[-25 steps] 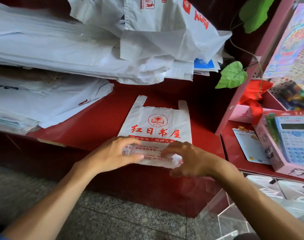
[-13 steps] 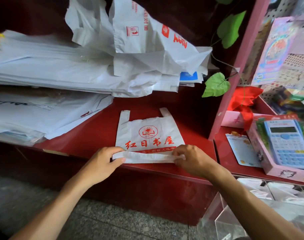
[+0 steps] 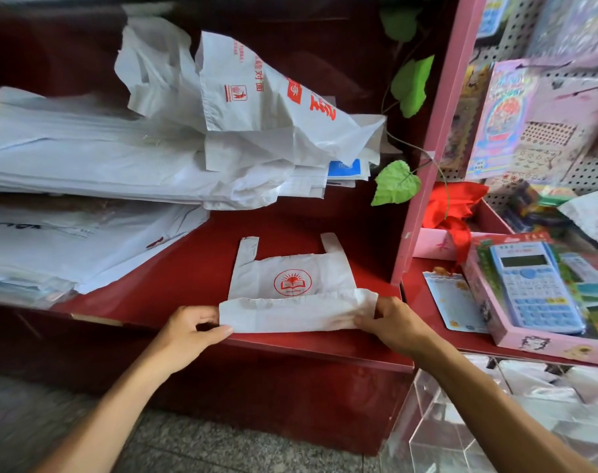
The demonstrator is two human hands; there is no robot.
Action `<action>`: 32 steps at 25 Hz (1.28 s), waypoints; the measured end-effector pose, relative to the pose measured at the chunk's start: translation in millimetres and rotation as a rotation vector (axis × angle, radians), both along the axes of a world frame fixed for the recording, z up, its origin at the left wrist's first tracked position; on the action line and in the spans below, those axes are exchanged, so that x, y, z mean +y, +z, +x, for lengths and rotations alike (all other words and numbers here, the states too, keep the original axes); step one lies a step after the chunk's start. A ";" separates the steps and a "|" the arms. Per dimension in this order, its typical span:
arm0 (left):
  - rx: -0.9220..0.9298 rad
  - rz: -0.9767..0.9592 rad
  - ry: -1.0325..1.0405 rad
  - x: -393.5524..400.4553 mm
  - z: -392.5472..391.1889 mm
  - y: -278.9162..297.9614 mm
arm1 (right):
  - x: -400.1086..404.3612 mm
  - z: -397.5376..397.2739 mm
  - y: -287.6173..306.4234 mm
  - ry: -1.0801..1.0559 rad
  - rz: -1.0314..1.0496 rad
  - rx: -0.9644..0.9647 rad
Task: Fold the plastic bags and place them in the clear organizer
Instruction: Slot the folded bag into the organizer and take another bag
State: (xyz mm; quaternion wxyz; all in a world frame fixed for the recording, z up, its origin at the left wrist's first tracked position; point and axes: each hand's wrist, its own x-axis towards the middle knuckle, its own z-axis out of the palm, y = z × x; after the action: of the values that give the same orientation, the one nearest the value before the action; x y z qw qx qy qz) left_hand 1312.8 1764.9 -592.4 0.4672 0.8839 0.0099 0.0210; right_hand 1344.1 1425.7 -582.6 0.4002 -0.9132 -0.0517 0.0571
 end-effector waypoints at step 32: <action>-0.025 0.416 0.435 -19.1 10.4 -0.3 | 27.6 8.6 -5.2 -0.269 -0.154 0.029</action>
State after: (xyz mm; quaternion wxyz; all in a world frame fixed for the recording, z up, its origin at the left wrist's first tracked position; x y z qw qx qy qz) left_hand 1323.2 1745.8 -592.7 0.2606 0.9374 0.1889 0.1328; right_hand 1352.6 1453.3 -587.8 0.3336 -0.9390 0.0815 0.0201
